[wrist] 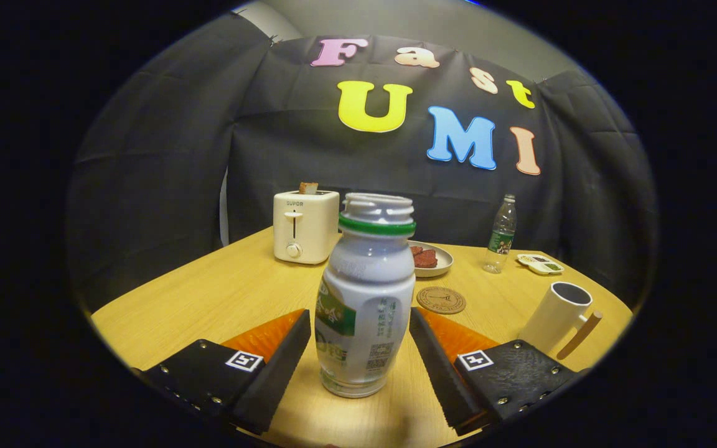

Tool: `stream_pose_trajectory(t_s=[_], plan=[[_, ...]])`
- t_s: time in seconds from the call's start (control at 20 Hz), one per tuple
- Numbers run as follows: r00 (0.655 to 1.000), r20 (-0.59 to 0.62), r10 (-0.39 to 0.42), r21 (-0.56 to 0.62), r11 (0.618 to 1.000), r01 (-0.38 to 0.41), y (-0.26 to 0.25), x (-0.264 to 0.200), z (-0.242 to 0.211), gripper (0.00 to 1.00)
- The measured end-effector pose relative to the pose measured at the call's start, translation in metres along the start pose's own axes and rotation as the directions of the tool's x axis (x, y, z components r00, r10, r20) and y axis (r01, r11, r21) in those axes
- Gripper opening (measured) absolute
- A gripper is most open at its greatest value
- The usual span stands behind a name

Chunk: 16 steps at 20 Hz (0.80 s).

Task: Take the bottle from table, then pour the juice into the cup, finally place the bottle on the coaster

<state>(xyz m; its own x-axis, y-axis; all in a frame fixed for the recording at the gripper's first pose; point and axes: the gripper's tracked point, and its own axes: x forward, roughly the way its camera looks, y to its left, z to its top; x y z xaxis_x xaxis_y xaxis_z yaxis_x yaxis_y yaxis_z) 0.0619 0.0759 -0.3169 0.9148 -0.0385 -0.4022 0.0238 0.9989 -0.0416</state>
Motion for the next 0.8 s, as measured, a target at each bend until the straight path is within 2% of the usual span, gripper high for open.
stream_pose_trajectory(t_s=[0.15, 0.25, 0.3, 0.35, 0.45, 0.6, 0.8], plan=[[1.0, -0.01, 0.002, 0.019, 1.0, -0.002, 0.0043, 0.0009, -0.0086, 0.98], [1.0, -0.002, -0.002, 0.03, 1.0, 0.002, 0.005, 0.0028, -0.0077, 0.9], [1.0, 0.003, -0.002, 0.043, 0.999, 0.002, 0.0036, 0.0022, -0.0071, 0.9], [1.0, 0.003, 0.0, 0.059, 0.998, -0.001, 0.0046, 0.0049, -0.0086, 0.82], [1.0, 0.004, 0.001, 0.081, 0.997, -0.001, 0.0052, 0.005, -0.0072, 0.82], [1.0, -0.012, 0.011, 0.116, 0.993, -0.009, 0.0061, 0.0081, -0.0078, 0.75], [0.999, -0.023, 0.028, 0.209, 0.978, -0.022, 0.0039, 0.0091, -0.0031, 0.72]])
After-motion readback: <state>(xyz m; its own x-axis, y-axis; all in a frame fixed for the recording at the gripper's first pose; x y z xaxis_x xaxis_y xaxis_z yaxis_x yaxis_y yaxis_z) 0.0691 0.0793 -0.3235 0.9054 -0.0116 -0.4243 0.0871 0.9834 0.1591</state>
